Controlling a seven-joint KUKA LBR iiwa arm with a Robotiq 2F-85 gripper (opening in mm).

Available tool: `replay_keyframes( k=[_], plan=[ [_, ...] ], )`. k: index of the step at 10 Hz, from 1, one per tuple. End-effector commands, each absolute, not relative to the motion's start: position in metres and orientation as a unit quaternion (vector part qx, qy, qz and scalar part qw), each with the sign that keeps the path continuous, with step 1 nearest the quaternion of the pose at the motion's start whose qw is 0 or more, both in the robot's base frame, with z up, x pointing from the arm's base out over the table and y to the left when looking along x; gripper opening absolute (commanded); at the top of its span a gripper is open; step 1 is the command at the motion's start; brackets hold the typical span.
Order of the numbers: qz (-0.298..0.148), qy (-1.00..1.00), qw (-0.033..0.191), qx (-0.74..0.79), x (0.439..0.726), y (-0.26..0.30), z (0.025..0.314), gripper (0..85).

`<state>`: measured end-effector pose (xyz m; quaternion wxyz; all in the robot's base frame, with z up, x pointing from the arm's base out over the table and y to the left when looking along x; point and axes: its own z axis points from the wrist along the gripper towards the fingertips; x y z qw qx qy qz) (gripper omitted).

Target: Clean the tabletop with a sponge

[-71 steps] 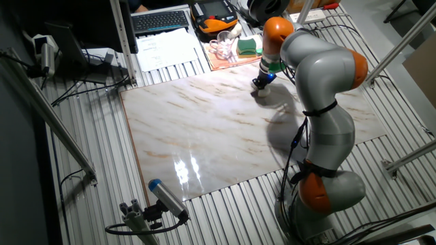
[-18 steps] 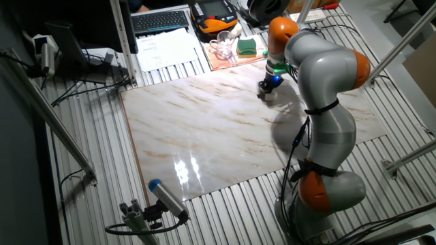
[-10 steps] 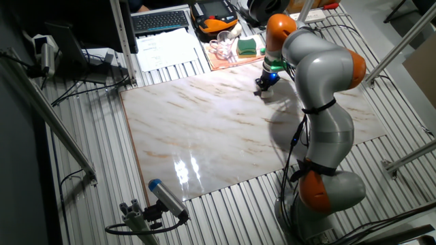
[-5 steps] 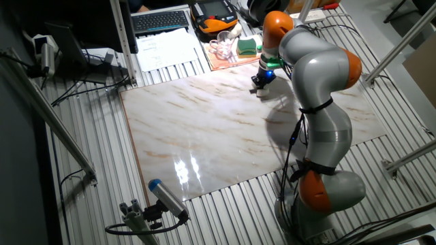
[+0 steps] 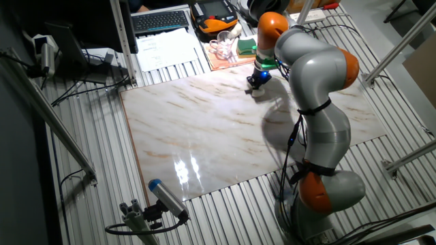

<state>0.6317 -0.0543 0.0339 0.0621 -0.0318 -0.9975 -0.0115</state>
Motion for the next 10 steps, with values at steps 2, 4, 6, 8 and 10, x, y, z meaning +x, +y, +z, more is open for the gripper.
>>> replay_keyframes(
  k=[2, 4, 6, 8, 10],
  plan=[
    [-0.009, -0.998, 0.058, -0.035, 0.627, -0.044, 0.036, 0.0],
    [-0.009, -0.997, 0.054, -0.045, 0.618, -0.028, 0.037, 0.0],
    [-0.006, -0.998, 0.047, -0.048, 0.608, -0.016, 0.034, 0.0],
    [-0.01, -0.998, 0.041, -0.051, 0.597, -0.007, 0.029, 0.0],
    [-0.009, -0.998, 0.038, -0.057, 0.587, 0.003, 0.028, 0.0]
  ],
)
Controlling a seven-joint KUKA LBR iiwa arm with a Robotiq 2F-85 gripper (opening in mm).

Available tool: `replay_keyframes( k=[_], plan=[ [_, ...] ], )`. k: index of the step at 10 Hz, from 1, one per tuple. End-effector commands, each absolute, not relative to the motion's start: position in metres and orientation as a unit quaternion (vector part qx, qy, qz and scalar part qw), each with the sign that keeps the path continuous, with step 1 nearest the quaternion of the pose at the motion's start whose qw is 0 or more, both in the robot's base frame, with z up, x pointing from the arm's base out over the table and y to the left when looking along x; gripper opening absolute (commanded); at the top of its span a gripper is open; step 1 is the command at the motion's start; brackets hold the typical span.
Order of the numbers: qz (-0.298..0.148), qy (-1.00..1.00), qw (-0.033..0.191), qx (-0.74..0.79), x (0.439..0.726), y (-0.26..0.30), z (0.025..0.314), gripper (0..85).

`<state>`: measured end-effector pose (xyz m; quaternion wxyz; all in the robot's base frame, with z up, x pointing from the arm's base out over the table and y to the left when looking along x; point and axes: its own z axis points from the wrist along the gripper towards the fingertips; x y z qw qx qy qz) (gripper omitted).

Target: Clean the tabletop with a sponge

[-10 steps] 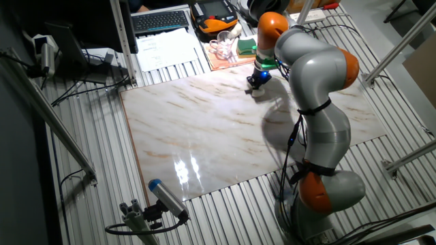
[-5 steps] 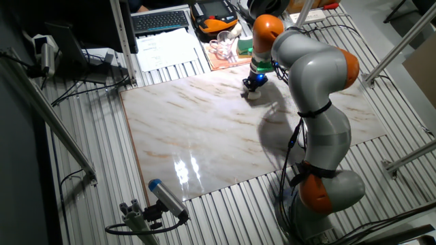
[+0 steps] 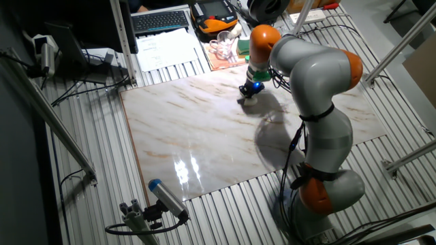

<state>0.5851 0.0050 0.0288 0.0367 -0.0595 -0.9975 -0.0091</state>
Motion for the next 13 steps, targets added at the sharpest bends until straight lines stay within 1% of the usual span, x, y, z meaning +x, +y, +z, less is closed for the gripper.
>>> replay_keyframes(
  k=[1, 3, 5, 7, 9, 13],
  plan=[
    [-0.009, -0.998, 0.035, -0.06, 0.581, 0.009, 0.029, 0.0],
    [-0.01, -0.997, 0.028, -0.064, 0.571, 0.015, 0.03, 0.0],
    [-0.013, -0.998, 0.016, -0.067, 0.56, 0.025, 0.026, 0.0],
    [-0.015, -0.997, 0.011, -0.073, 0.55, 0.036, 0.022, 0.0],
    [-0.02, -0.997, 0.008, -0.077, 0.544, 0.042, 0.02, 0.0],
    [-0.028, -0.996, 0.01, -0.082, 0.54, 0.05, 0.027, 0.0]
  ],
)
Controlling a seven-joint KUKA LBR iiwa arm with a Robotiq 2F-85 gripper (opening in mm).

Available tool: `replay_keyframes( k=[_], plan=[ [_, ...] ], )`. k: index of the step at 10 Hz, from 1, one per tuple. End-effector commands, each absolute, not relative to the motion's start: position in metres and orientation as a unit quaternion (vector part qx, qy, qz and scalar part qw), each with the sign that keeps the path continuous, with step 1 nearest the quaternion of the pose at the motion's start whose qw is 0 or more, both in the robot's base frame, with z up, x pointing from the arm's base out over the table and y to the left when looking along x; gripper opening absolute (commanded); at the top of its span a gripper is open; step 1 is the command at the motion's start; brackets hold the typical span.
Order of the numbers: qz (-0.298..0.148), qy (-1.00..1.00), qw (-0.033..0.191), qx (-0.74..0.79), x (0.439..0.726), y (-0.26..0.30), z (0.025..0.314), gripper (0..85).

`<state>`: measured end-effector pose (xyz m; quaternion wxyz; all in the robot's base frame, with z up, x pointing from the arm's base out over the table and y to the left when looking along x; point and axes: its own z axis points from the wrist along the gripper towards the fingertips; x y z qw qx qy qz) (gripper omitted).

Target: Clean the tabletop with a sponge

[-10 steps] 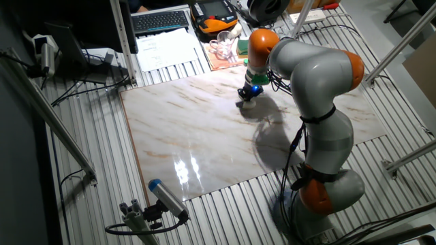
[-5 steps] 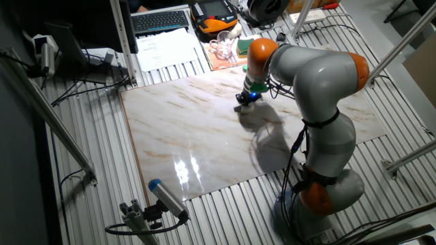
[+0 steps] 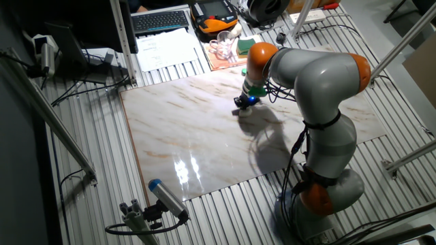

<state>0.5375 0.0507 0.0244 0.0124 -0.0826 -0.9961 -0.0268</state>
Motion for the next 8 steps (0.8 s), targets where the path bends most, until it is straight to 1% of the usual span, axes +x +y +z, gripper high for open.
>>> replay_keyframes(
  k=[1, 8],
  plan=[
    [-0.026, -0.996, 0.009, -0.085, 0.539, 0.055, 0.027, 0.0],
    [-0.017, -0.994, 0.001, -0.109, 0.527, 0.09, 0.035, 0.0]
  ],
)
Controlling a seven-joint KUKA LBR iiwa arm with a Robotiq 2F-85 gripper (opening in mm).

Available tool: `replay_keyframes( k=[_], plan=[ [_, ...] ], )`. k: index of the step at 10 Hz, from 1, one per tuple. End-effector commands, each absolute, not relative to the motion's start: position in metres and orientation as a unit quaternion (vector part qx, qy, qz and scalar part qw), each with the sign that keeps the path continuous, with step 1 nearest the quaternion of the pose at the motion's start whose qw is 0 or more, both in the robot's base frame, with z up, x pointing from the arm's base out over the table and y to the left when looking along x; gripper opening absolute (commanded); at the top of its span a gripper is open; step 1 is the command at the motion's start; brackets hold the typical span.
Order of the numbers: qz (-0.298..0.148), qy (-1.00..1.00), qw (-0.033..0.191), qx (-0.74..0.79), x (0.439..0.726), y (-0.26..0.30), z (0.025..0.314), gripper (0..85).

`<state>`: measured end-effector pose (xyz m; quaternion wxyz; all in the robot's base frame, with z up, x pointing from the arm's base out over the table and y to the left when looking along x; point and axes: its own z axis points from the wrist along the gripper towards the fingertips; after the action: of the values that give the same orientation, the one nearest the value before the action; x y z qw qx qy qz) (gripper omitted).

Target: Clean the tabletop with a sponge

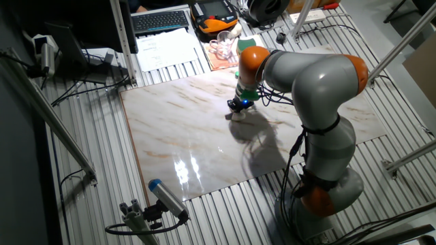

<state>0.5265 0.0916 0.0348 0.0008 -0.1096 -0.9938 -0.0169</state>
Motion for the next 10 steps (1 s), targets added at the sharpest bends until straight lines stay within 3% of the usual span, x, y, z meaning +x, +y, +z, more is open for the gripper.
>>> replay_keyframes(
  k=[1, 10],
  plan=[
    [-0.016, -0.993, 0.0, -0.113, 0.525, 0.095, 0.035, 0.0],
    [-0.012, -0.991, -0.007, -0.136, 0.509, 0.133, 0.034, 0.0]
  ],
)
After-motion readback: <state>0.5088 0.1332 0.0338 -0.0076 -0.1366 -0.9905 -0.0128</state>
